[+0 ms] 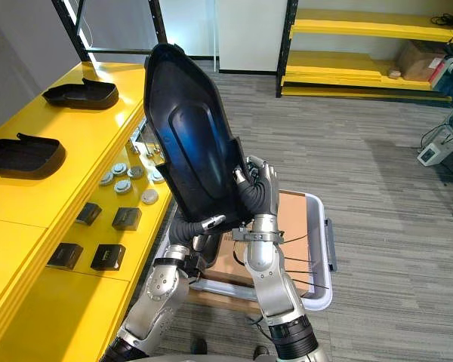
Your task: Walk over and take plastic housings, then place them on the shelf
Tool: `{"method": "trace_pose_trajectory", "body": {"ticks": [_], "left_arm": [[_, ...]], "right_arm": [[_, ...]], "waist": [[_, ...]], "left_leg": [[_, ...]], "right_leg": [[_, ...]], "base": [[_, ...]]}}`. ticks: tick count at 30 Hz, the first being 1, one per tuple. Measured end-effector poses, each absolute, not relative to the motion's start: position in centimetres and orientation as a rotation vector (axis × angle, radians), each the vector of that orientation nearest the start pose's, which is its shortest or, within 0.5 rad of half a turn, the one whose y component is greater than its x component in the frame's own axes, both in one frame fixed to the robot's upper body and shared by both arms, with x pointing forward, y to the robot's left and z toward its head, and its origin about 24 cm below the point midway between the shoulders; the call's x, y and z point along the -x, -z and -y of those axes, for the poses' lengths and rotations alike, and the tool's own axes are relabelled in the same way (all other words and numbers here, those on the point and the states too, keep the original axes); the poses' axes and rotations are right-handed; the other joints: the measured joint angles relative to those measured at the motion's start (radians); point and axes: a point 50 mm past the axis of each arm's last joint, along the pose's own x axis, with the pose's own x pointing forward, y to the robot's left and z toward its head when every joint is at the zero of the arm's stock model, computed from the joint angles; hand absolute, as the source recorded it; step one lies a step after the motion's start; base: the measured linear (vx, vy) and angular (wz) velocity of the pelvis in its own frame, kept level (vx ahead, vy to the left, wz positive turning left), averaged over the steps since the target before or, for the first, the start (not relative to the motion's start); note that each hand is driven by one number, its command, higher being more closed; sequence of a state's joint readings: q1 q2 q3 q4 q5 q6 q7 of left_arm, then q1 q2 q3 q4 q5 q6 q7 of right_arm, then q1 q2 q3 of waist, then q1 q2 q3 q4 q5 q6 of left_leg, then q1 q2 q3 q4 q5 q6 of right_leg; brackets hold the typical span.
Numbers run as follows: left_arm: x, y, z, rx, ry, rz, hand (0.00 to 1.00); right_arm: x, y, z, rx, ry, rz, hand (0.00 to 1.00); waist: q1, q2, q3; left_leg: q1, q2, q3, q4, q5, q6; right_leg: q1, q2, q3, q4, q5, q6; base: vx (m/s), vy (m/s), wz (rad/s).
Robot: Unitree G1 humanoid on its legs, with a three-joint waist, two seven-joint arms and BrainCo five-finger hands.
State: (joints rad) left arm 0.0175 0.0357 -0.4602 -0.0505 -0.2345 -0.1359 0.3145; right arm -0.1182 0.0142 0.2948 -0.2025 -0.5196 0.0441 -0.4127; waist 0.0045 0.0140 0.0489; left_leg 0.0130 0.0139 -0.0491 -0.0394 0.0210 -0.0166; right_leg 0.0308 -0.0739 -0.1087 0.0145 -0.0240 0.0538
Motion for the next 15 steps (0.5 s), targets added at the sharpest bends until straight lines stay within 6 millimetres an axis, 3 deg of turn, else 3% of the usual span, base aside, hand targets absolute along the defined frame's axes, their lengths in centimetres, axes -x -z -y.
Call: {"method": "trace_pose_trajectory", "body": {"ticks": [8,15], "left_arm": [[-23.3,-4.7,-7.2,0.223,0.081,0.026,1.0],[-23.9,-5.0,-8.7,0.168,0.019,0.062,1.0]], "right_arm": [[-25.1,-10.2,8.7,0.411,0.078,0.385,0.0],[-24.9,-10.3,8.7,0.352,-0.018,0.406,0.0]], "waist": [[-0.005,-0.003,-0.02],[-0.014,-0.009,-0.029]], "left_leg": [[0.019,0.003,-0.002,-0.032,0.02,-0.003],[0.037,0.004,-0.003,-0.051,0.023,-0.004]], "right_leg": [[0.005,0.001,-0.001,-0.001,0.002,-0.003],[0.015,0.003,-0.002,-0.003,0.003,-0.003]], "base": [[-0.02,-0.006,0.0],[-0.03,-0.008,0.0]]}}
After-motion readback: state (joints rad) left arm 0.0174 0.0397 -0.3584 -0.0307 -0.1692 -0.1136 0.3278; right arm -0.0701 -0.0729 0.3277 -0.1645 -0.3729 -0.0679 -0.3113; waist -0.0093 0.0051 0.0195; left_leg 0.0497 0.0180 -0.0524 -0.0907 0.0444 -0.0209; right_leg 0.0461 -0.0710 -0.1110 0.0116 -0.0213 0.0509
